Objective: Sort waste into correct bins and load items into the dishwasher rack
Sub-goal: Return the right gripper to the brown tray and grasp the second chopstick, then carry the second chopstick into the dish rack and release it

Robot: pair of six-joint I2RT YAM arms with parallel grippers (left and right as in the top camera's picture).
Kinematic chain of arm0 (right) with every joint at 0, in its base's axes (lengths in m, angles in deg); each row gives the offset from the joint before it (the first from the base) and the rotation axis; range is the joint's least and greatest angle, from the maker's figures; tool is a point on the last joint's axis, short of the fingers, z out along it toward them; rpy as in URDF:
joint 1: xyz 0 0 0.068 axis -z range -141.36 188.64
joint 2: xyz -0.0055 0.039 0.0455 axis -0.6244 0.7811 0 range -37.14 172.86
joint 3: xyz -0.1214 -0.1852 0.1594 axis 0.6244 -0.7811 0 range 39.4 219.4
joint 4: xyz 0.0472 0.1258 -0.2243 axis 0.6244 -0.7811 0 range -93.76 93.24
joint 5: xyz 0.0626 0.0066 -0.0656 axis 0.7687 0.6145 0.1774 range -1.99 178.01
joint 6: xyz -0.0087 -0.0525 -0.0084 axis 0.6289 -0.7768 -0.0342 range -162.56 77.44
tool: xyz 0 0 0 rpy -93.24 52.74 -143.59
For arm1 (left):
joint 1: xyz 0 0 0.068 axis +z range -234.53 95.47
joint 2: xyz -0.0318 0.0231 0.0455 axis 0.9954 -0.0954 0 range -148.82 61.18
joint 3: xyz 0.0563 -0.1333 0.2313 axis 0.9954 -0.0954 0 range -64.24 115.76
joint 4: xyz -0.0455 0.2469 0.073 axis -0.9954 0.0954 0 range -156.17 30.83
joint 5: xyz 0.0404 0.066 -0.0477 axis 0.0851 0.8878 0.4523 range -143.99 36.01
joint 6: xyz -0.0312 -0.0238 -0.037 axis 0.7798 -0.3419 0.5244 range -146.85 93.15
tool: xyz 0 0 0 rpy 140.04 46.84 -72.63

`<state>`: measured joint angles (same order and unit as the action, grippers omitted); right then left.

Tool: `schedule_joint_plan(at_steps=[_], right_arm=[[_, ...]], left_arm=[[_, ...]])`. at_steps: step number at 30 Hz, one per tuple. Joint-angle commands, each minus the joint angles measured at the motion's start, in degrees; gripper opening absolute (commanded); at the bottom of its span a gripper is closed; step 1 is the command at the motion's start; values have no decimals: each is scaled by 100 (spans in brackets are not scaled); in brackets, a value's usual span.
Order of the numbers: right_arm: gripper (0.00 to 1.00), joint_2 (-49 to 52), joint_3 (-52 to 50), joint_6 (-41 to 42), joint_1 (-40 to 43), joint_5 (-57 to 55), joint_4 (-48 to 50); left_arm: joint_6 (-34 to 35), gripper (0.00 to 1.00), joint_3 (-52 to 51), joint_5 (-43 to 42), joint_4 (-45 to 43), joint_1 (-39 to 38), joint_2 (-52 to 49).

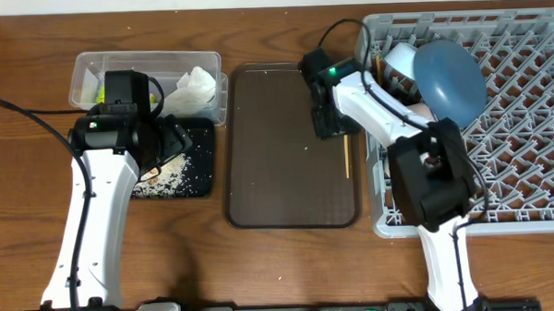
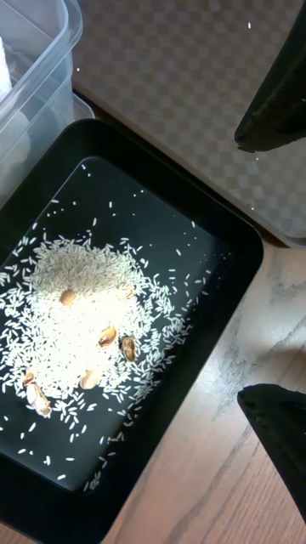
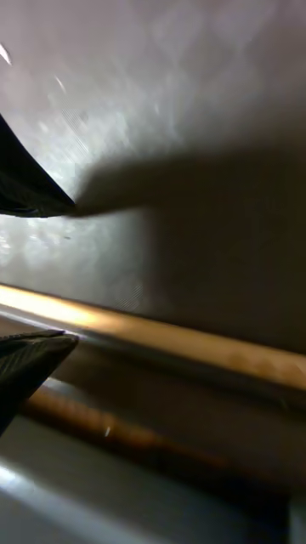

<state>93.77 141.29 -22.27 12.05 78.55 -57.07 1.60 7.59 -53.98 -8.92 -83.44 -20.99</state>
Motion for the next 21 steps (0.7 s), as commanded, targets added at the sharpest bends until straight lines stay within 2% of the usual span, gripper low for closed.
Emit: schedule_joint_plan(at_steps=[1,5,9,11,21], right_arm=[[38,236,-2,68,-11,-103,-17],[31,317,-2,68,-11,-101,-35],[9,317,0,20,-11,-15,-11],[2,317,0,15,-11,20,4],[1,269,20,-332,-11,315,74]], left_arm=[[-35,90,116,68,35,24,57],[-35,90,116,68,35,24,57],[-35,90,116,68,35,24,57],[-35,90,116,70,35,24,57],[-35,90,116,70,35,24,57]])
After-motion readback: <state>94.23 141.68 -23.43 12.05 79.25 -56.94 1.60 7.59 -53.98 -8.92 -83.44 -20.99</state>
